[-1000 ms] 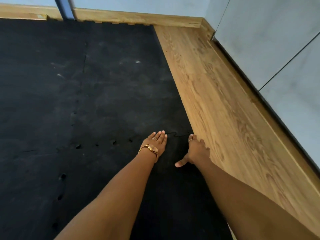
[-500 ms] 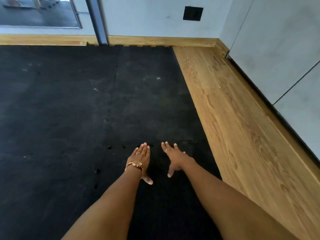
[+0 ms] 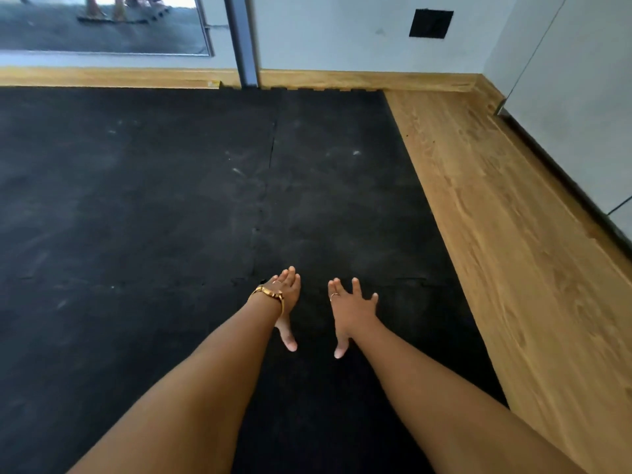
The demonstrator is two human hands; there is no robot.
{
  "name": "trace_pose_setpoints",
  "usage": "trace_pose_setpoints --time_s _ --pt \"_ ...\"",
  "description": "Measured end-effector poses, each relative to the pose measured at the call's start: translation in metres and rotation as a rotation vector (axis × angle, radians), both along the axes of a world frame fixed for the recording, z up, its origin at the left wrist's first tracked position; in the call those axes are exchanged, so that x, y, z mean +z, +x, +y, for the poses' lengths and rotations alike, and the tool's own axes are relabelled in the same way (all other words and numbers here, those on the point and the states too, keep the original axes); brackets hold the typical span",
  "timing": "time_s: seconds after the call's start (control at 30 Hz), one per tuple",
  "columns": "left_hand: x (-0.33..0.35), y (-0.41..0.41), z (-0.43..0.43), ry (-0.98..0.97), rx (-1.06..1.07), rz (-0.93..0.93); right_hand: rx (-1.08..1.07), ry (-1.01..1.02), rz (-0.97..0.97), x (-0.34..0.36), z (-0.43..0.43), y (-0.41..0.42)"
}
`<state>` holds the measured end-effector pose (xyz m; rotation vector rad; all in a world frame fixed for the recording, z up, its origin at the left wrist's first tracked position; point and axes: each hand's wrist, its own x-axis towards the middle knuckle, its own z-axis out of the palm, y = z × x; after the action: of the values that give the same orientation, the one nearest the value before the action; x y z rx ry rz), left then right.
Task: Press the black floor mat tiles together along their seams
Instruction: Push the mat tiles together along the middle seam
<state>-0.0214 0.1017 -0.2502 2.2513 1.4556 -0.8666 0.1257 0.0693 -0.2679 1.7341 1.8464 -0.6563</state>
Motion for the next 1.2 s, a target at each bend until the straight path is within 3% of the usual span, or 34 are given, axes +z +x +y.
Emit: trace_pose_setpoints --time_s 0.1,0.3,0.53,0.67,0.87,1.2 --pt "-0.006 -0.028 0.000 -0.029 -0.010 0.118 0.034 -0.030 0.125 -0.011 -0.002 -0.036" --pt "-0.025 -0.023 0.000 0.039 0.013 0.105 -0.055 0.029 0.051 -0.023 0.006 -0.052" --pt "-0.021 -0.059 -0.024 0.010 0.150 -0.191 -0.082 0.048 0.026 -0.018 0.006 -0.062" --pt "-0.016 -0.092 -0.039 -0.034 0.286 -0.121 -0.105 0.005 0.074 -0.008 0.006 -0.058" --pt "-0.011 -0.070 -0.038 0.084 0.156 0.128 -0.126 -0.130 0.156 0.006 0.016 -0.048" --pt "-0.028 -0.093 -0.040 0.110 0.228 -0.016 -0.147 -0.058 0.104 -0.005 0.001 -0.063"
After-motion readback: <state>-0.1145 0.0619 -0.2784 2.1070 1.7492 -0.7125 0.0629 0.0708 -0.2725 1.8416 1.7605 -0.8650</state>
